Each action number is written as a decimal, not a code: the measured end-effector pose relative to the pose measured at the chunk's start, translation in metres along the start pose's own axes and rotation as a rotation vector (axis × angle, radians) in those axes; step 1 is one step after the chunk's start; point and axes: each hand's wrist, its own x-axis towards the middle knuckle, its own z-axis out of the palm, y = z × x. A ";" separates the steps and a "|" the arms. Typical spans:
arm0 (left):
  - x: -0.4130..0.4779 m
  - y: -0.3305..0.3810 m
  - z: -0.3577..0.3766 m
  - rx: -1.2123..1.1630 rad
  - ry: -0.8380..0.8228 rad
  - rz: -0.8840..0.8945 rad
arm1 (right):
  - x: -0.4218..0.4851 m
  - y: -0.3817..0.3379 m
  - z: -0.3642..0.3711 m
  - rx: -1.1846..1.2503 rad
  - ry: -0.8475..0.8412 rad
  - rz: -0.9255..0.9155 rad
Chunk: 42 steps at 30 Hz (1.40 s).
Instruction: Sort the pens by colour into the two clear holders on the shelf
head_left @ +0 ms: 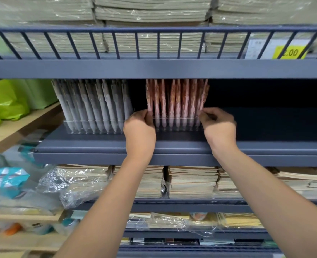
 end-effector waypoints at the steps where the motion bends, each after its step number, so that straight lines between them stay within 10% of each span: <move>1: 0.000 0.000 0.000 -0.004 -0.001 -0.009 | 0.000 -0.001 0.000 0.003 0.000 0.003; 42: -0.007 0.014 0.006 0.033 0.032 -0.005 | -0.004 -0.005 0.000 -0.129 0.028 -0.080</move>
